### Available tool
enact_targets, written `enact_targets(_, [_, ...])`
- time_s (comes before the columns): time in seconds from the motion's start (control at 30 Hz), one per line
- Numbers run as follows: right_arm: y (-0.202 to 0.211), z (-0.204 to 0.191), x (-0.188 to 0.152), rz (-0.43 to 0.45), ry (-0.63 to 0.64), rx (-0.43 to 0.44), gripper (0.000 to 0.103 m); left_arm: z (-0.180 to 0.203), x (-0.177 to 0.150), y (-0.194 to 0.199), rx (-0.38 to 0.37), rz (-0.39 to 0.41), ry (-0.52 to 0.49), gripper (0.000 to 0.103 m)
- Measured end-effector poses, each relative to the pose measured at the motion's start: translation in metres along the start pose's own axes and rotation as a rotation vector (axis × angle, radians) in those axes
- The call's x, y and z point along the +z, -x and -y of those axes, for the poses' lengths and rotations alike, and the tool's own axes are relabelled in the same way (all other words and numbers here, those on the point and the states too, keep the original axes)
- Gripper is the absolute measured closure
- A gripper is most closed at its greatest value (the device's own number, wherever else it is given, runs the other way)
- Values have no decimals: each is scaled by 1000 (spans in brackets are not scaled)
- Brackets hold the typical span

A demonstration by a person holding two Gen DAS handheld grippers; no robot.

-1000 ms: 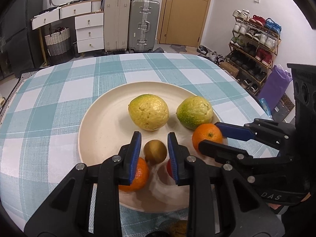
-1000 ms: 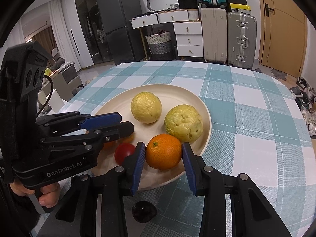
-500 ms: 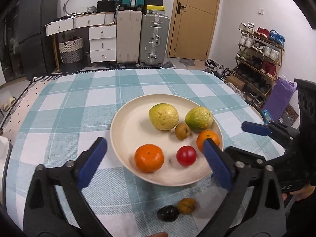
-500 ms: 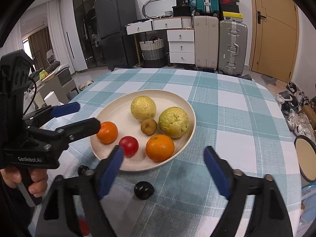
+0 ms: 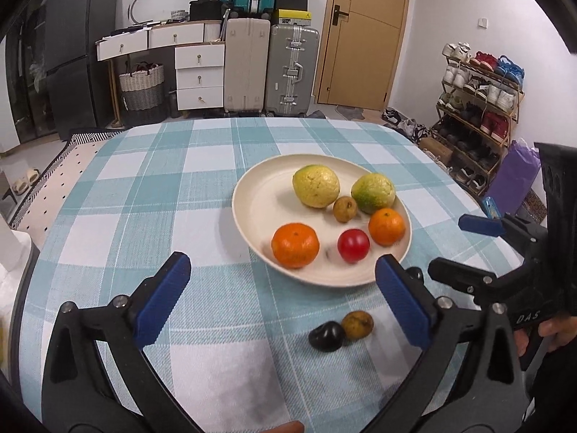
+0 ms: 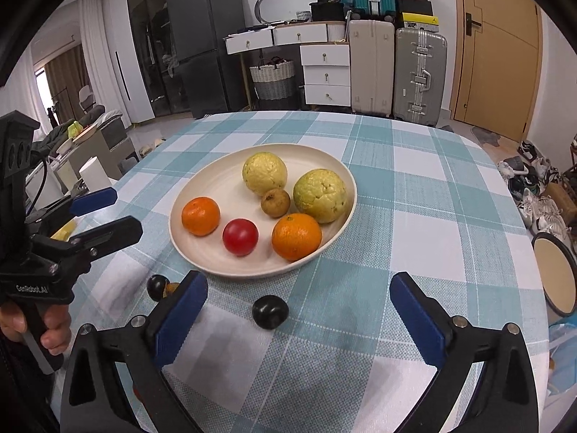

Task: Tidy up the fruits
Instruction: 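Withdraw both grippers from the plate toward the dark purple plums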

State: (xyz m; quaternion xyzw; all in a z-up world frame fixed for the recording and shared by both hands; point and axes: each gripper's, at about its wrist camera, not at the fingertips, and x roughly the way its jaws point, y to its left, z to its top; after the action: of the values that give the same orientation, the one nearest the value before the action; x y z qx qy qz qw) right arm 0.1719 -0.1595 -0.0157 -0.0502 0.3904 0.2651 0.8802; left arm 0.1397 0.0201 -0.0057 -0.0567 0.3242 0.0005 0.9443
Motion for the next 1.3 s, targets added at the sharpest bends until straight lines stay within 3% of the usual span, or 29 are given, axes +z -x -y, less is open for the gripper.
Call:
enact_targets(0.73, [1, -8, -22, -54, 3, 76, 1, 4, -40, -8, 7, -131, -35, 1])
enact_targets(0.77, [1, -8, -22, -57, 5, 81, 3, 4, -41, -8, 8, -134, -37, 1])
enact_targets(0.87, [-3, -9, -24, -74, 9, 98, 22, 4, -43, -11, 16, -148, -46, 1])
enact_targets(1.3, [-10, -10, -24, -89, 14, 125, 26, 5, -45, -25, 9, -203, -56, 1])
